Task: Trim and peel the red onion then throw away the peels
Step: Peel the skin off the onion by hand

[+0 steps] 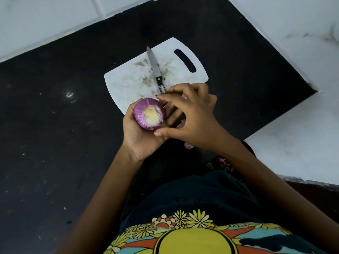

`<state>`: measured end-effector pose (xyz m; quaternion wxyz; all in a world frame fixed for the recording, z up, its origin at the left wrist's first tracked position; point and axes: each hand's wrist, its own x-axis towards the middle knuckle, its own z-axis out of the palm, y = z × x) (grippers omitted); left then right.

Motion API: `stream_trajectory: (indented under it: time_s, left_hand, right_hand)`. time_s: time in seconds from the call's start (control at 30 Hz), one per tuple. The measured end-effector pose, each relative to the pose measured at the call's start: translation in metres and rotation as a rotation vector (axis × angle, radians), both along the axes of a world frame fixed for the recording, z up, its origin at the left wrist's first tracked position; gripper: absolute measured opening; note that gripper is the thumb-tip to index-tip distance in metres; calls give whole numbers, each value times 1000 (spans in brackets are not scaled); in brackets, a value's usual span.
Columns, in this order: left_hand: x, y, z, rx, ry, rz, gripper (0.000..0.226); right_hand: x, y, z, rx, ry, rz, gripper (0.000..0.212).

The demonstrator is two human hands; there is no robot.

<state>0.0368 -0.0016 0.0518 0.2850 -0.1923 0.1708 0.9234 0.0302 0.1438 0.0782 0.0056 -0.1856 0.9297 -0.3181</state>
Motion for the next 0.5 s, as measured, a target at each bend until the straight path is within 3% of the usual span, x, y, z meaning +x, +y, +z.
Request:
stream_trajectory:
  time_s: [0.17, 0.27, 0.5]
  left_hand:
    - [-1, -1, -10, 42, -18, -73, 68]
    - [-3, 1, -11, 17, 1, -125, 64]
    - [4, 11, -5, -38, 144, -279, 67]
  right_hand:
    - [-1, -9, -2, -183, -85, 4, 79]
    - [1, -10, 1, -242, -120, -40, 77]
    - [-1, -5, 7, -355, -242, -155, 38]
